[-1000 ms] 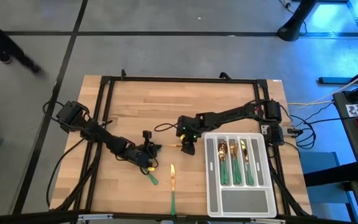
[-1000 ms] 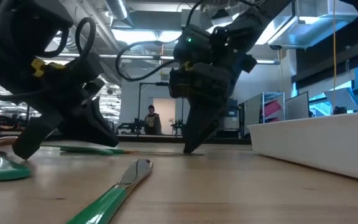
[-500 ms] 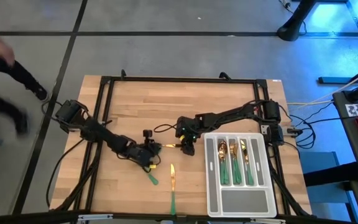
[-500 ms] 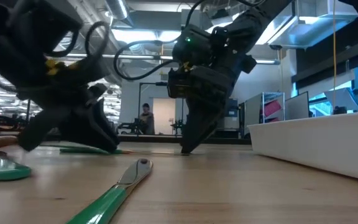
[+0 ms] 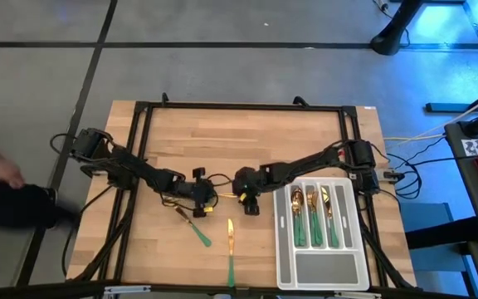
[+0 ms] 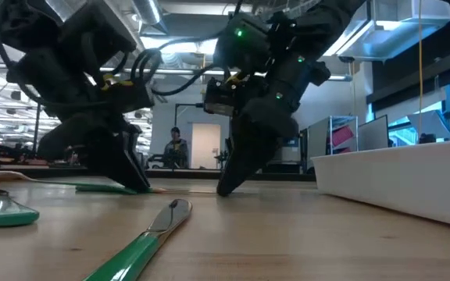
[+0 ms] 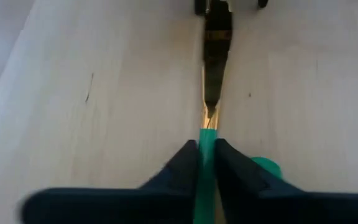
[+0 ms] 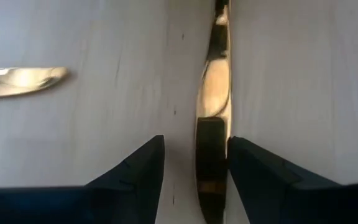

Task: Sort silverware
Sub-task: Put the top center green knife into the silverware rack

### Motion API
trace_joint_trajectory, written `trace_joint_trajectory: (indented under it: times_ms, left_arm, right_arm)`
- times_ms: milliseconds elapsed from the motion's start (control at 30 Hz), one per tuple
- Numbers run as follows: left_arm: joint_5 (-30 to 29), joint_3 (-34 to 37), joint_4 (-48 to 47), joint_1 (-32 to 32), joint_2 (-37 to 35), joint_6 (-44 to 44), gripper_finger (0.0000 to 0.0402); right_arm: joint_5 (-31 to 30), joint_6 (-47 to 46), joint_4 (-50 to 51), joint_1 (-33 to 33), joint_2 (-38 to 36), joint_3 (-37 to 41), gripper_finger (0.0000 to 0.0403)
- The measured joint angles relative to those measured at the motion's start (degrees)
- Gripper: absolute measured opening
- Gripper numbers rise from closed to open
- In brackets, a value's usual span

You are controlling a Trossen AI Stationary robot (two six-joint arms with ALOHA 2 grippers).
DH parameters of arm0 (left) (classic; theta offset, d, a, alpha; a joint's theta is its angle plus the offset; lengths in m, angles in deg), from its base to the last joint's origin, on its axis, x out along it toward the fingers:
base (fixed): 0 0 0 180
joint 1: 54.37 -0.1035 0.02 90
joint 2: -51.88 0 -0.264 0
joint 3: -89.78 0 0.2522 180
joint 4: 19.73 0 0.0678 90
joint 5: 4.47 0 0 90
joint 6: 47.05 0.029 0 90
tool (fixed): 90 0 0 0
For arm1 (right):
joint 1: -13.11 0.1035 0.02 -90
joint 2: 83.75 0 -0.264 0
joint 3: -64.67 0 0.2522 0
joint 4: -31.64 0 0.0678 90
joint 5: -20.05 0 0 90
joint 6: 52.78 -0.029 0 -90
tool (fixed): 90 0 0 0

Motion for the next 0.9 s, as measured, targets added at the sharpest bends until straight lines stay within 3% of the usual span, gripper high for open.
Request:
trace_joint_trajectory:
  times_ms: [67, 233, 467, 633, 900]
  left_arm:
    - [-0.1, 0.0, 0.0, -0.1, 0.0, 1.6, 0.0018]
    - [-4.9, 0.0, 0.1, 2.4, 0.1, 5.0, 0.0017]
    - [-14.7, 0.0, -0.1, 8.1, 0.3, 11.3, 0.0003]
    - [-19.2, -0.8, -1.0, 11.0, 0.4, 14.0, 0.0001]
    - [-23.8, -0.9, -0.6, 12.9, 0.4, 13.0, 0.0001]
  right_arm:
    - [-5.6, 0.3, -0.6, 1.5, 0.0, 0.0, 0.0182]
    - [-18.6, 0.4, -0.9, 4.9, 0.0, 0.0, 0.0182]
    - [-21.3, 0.3, -0.9, 6.1, 0.3, 0.0, 0.0182]
    - [-15.8, -2.3, -0.7, 4.4, 0.4, 0.0, 0.0182]
    - [5.8, -10.2, -0.8, -2.0, 0.4, -0.1, 0.0181]
